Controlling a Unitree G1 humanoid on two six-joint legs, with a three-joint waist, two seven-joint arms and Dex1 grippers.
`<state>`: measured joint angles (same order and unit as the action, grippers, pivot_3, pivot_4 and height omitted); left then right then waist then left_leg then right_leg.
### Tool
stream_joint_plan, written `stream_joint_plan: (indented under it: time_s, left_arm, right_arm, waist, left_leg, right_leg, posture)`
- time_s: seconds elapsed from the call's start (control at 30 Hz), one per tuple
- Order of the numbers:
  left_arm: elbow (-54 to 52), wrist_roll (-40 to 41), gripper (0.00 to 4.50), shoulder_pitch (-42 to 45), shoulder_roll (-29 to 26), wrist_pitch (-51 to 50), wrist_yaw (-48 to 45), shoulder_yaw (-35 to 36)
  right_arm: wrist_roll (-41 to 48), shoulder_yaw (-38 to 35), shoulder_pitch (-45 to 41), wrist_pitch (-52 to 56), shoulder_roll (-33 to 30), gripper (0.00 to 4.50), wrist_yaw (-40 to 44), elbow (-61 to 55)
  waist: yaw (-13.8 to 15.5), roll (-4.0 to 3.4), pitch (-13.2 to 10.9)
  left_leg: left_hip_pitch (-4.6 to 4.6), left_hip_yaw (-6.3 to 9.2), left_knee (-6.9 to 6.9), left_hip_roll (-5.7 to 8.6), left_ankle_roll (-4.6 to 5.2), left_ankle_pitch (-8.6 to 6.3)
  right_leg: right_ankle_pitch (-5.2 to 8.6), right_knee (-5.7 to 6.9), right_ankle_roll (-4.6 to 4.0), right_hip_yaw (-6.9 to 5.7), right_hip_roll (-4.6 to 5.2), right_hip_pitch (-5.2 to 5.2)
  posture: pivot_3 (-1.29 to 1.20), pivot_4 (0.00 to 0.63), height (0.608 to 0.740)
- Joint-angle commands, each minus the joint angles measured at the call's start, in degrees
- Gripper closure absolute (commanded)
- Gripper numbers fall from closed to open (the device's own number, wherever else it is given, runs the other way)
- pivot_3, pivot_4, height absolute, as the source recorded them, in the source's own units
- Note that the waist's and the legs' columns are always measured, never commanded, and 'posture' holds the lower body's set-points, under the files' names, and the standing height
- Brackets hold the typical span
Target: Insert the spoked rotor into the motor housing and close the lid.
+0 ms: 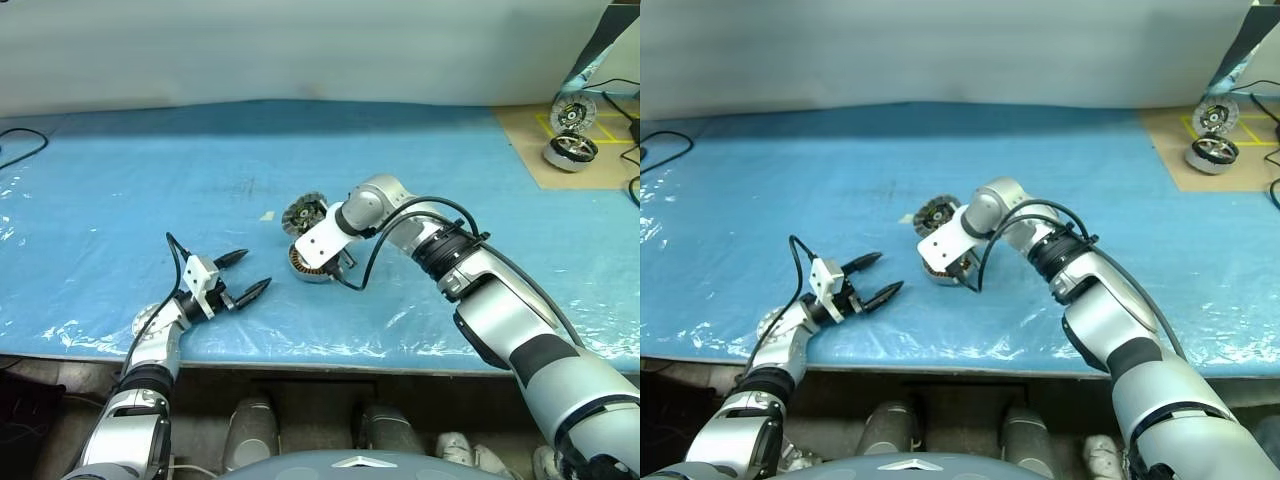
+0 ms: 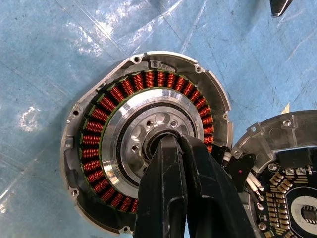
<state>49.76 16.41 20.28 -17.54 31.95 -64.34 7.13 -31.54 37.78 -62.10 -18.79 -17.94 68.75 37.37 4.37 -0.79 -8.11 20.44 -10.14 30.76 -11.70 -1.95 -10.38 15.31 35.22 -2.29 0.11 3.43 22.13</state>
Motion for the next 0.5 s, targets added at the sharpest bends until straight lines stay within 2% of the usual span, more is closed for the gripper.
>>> stream_joint_plan:
  time_s: [0.03, 0.5]
  left_arm:
    - [3.28, -2.1, 0.0, -1.33, 1.13, -1.82, 0.98, -1.61]
    - [2.95, -2.01, 0.0, -1.69, 1.17, -1.45, 0.76, -1.65]
  right_arm:
    - [-1.1, 0.85, -1.09, -1.36, -0.36, 4.45, -0.51, 0.34]
    - [-2.49, 2.27, -0.12, -3.9, -1.45, 4.45, 0.94, -0.39]
  waist:
    - [0.0, 0.0, 0.0]
    - [0.05, 0.0, 0.0]
  left_leg:
    - [0.0, 0.0, 0.0, 0.0, 0.0, 0.0]
    - [0.0, 0.0, 0.0, 0.01, 0.0, 0.0]
  right_leg:
    - [0.0, 0.0, 0.0, 0.0, 0.0, 0.0]
    - [0.0, 0.0, 0.0, 0.0, 0.01, -0.02]
  posture:
    - [0.0, 0.15, 0.74]
    - [0.0, 0.15, 0.74]
